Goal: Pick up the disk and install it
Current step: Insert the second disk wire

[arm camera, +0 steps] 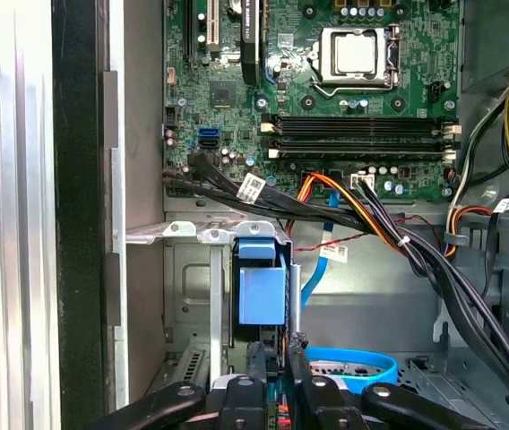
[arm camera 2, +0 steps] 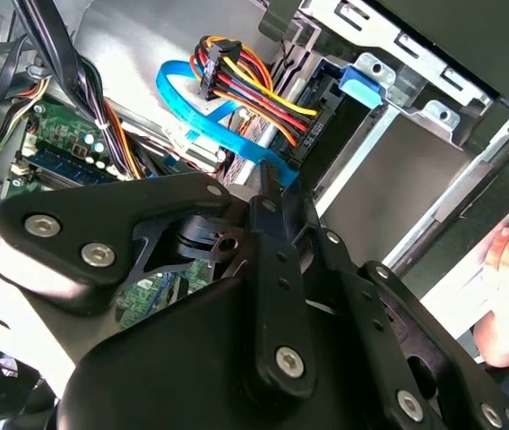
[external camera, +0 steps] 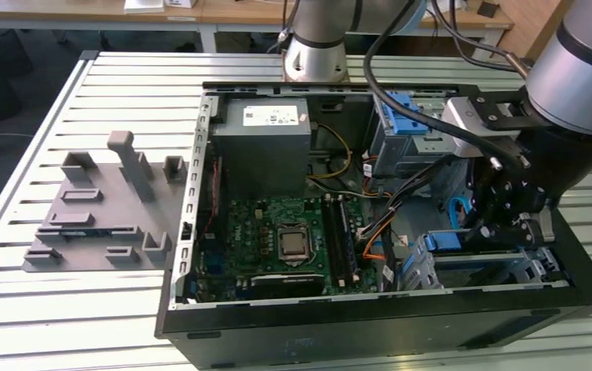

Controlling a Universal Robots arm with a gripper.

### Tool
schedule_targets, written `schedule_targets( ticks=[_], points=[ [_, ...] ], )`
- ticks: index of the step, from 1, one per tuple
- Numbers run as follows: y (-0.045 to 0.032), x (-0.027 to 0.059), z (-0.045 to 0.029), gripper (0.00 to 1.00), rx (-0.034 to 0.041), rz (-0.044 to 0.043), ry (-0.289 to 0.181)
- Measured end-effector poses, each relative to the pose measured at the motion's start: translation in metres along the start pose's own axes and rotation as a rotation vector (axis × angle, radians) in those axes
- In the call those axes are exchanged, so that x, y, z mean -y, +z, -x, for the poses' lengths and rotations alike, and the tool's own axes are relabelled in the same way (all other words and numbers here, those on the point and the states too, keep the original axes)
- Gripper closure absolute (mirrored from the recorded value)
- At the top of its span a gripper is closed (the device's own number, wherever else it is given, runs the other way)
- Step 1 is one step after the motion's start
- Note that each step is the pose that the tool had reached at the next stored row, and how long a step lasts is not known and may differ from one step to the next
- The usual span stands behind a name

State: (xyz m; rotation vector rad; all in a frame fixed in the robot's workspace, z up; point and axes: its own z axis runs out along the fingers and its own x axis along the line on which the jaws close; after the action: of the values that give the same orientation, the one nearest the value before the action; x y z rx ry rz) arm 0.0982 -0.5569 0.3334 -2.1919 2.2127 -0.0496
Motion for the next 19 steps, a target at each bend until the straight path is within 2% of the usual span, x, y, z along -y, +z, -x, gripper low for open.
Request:
schedule_targets(
  ticks=[6, 7, 9, 19],
  points=[
    [-0.0061, 0.0002, 0.0, 0.76, 0.0001, 0.0, 0.0],
    [-0.0067, 0.0003, 0.0, 0.78, 0.0001, 0.0, 0.0],
    [-0.0071, 0.0003, 0.0, 0.89, 0.0003, 0.0, 0.0],
    [-0.009, 0.0004, 0.0, 0.89, -0.0001, 0.0, 0.0]
  ],
)
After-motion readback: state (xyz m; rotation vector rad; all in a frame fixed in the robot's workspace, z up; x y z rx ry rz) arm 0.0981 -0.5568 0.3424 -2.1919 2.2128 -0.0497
